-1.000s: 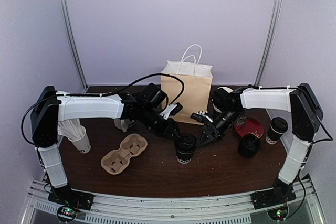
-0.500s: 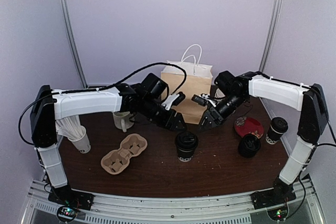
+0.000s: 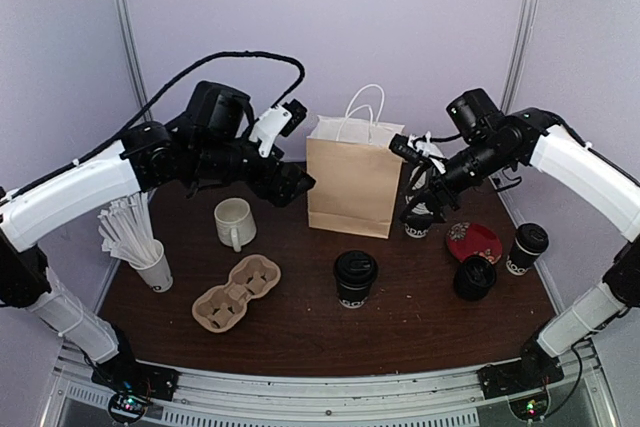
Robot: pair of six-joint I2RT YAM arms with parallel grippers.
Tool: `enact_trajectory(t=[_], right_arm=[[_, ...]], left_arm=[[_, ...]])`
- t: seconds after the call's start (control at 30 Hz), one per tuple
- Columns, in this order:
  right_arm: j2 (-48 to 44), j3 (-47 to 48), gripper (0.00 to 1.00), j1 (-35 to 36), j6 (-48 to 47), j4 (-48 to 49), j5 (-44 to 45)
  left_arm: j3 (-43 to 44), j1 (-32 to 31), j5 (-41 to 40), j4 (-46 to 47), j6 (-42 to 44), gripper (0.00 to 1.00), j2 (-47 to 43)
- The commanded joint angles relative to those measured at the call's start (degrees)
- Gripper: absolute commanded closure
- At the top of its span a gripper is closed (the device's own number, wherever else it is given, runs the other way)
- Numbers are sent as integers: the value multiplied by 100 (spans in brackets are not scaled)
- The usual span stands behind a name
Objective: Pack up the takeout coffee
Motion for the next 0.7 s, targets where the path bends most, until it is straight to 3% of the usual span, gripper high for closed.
enact_trajectory(t=[0.0,0.27,0.67], right_arm=[[-159,-102,10,16,-583,602,431],[393,113,8,597,-1487,96,711],[1649,564,7,1559,-1479,-98,1290]], left_arm=[[-612,107,-1177,919,974,2,-448],[-1178,345,-1083,1069,649,3,-781],[-1745,346,-1275,1532,585,3,-1037]])
